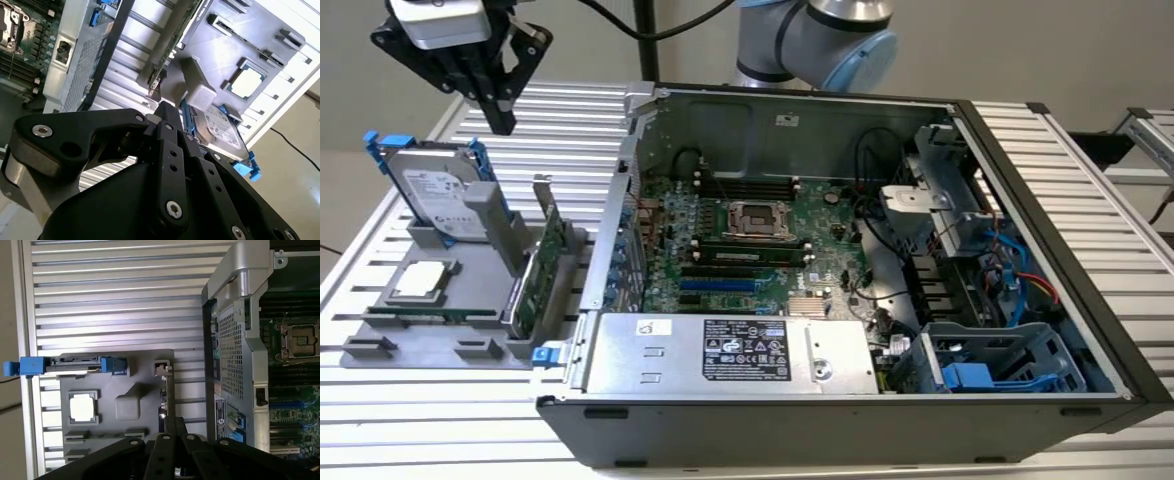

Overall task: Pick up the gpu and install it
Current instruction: 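Reach for the gpu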

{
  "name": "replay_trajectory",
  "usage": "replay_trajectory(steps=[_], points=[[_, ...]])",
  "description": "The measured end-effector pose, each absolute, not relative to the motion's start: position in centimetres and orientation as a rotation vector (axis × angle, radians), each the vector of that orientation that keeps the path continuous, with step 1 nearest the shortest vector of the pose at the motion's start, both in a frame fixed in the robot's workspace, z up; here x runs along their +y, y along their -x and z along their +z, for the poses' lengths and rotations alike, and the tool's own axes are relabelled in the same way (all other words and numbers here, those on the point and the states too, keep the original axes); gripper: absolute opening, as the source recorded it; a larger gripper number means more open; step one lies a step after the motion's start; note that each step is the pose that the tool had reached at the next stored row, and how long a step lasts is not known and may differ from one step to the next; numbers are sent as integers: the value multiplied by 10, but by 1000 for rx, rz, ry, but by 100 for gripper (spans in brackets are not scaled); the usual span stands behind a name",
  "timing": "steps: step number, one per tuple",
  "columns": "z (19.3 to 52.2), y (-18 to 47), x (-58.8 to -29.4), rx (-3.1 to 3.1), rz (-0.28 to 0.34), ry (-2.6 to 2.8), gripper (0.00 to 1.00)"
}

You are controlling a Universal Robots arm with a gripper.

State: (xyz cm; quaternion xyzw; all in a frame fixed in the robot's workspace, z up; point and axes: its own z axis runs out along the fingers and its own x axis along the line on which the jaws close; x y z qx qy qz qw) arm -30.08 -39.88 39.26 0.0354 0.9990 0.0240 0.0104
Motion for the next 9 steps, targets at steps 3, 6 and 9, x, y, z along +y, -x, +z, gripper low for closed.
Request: replay_trajectory(steps=[3,6,9], points=[[393,301,-399,3118,75,-110,0],[393,301,-399,3118,75,-110,0],[393,301,-400,3118,75,-110,0]])
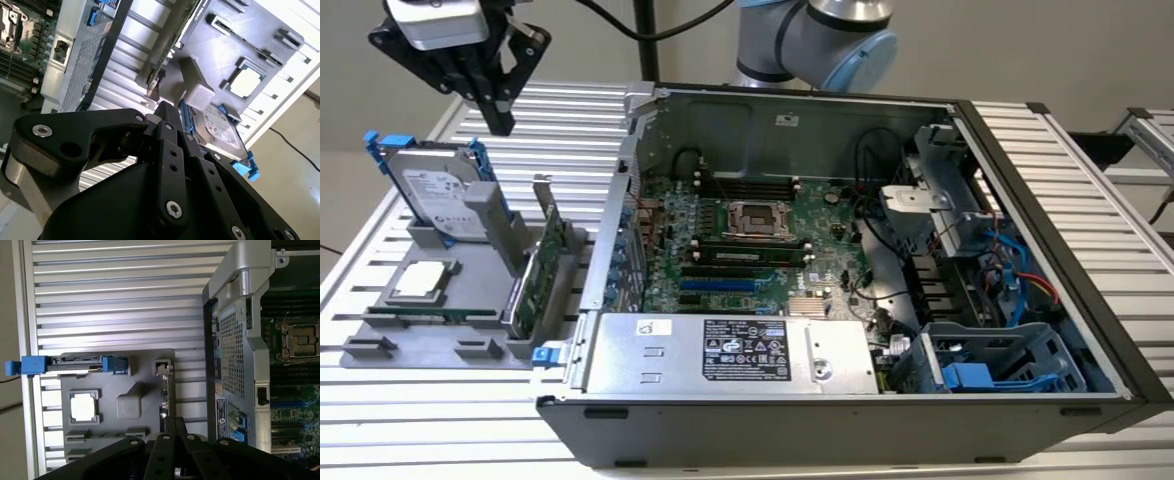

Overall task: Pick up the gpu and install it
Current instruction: 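Reach for the gpu, then pick up the gpu and move the gpu toward the slot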

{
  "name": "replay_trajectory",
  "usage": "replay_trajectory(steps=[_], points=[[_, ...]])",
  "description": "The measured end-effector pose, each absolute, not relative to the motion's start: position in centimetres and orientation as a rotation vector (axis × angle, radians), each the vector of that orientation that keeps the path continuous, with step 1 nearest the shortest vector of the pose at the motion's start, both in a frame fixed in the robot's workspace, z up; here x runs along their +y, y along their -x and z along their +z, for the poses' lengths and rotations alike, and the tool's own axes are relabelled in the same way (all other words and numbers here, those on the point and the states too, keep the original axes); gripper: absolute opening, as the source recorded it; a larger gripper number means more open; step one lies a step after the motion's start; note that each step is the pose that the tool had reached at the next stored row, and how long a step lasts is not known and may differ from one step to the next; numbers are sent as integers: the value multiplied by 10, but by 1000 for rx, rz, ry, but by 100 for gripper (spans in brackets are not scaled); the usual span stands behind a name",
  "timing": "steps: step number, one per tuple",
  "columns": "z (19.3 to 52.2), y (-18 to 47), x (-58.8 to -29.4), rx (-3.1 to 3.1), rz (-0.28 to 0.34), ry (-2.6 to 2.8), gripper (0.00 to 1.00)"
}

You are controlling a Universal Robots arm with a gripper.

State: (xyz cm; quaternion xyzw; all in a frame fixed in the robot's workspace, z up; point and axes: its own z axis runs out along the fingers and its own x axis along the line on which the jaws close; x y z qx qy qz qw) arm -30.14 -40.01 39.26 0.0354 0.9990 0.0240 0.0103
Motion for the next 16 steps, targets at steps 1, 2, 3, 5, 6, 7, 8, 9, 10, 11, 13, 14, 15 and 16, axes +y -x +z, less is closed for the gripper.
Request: replay_trajectory(steps=[1,2,3,5,6,7,8,9,10,11,13,14,15,16], points=[[393,301,-401,3118,75,-110,0],[393,301,-402,3118,75,-110,0],[393,302,-402,3118,75,-110,0],[393,302,-404,3118,75,-110,0],[393,302,-404,3118,75,-110,0],[393,302,-405,3118,75,-110,0],[393,302,-405,3118,75,-110,0],[393,302,-406,3118,75,-110,0],[393,302,-406,3118,75,-110,0],[393,303,-407,3118,75,-110,0],[393,303,-408,3118,75,-110,0],[393,303,-408,3118,75,-110,0],[393,303,-409,3118,75,-111,0],[393,304,-409,3118,75,-111,0]])
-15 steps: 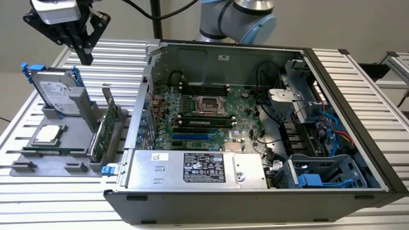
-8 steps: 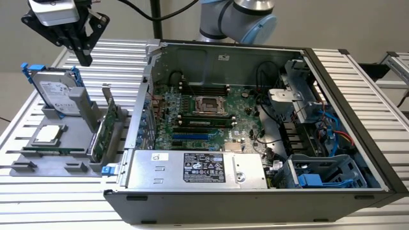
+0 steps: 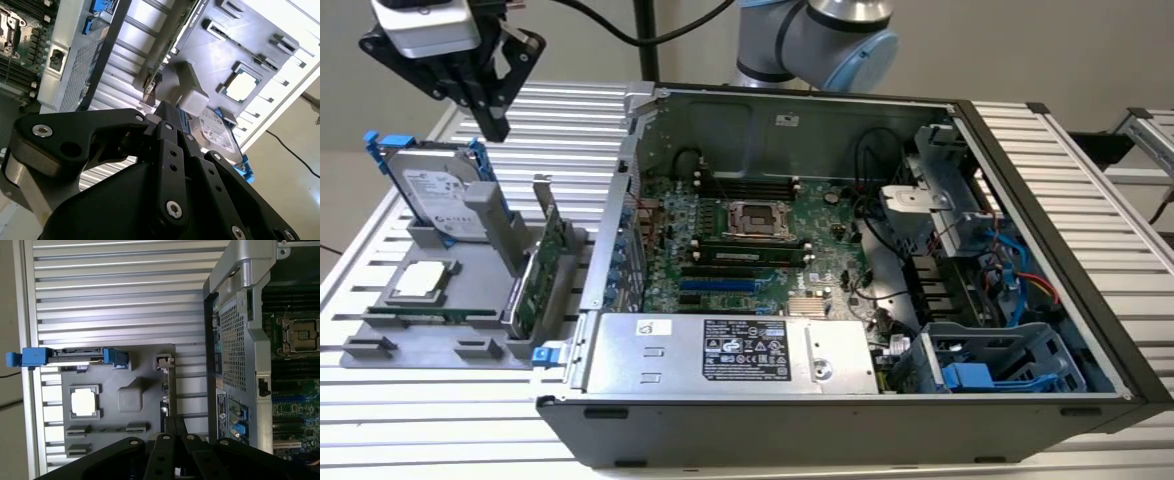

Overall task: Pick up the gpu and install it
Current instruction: 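Pick up the gpu and move the gpu toward the slot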

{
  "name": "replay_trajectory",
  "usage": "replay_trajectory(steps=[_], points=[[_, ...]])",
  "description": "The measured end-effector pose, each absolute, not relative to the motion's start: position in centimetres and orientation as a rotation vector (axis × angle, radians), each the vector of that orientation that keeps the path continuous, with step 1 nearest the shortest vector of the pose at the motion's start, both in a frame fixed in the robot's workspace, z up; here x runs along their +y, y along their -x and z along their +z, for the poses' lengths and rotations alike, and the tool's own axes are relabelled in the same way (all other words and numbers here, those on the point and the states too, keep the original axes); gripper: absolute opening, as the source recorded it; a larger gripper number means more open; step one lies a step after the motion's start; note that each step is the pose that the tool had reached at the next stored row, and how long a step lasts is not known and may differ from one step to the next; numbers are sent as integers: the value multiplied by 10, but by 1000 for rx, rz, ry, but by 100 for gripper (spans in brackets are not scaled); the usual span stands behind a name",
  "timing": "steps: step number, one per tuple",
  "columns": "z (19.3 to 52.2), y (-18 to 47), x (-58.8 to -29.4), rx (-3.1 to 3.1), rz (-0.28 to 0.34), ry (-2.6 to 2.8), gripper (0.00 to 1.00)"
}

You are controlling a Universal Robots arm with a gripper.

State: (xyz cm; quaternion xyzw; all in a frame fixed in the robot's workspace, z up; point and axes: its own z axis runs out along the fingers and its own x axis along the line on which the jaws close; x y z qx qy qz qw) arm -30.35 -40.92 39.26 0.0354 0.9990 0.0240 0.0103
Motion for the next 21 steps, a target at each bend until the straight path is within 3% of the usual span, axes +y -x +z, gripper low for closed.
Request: replay_trajectory(steps=[21], points=[[393,306,-416,3118,75,-110,0]])
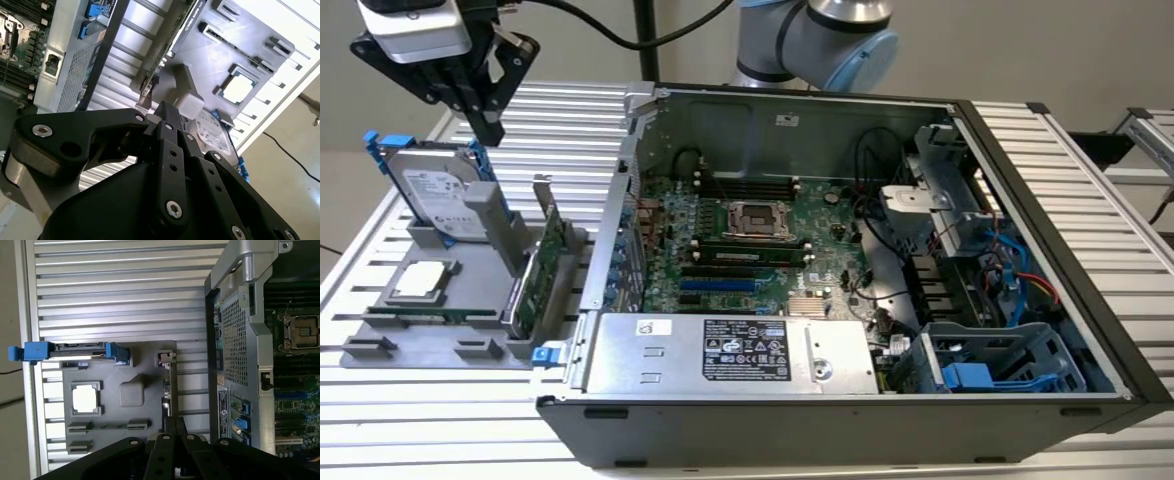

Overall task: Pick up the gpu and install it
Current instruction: 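Pick up the gpu and move the gpu toward the slot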

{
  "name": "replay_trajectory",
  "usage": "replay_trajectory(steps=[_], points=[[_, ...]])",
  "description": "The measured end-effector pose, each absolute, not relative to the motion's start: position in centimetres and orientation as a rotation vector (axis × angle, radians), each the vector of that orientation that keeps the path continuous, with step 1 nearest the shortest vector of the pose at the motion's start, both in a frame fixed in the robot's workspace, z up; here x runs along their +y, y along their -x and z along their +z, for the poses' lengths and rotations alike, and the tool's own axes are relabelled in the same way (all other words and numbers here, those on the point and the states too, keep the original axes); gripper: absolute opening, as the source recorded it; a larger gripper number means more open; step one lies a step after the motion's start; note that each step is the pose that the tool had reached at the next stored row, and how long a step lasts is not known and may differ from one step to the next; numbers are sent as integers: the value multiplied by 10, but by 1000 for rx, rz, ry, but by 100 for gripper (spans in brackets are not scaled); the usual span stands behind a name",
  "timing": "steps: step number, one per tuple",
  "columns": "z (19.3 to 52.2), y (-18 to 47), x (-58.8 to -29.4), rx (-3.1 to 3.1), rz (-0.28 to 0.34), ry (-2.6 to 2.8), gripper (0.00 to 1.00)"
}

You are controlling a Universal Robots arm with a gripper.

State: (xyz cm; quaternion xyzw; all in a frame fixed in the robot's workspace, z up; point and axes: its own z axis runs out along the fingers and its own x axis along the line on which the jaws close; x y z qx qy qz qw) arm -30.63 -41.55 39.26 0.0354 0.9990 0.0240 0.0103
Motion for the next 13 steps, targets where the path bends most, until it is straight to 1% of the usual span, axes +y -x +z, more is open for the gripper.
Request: replay_trajectory(steps=[13], points=[[393,308,-423,3118,75,-110,0]])
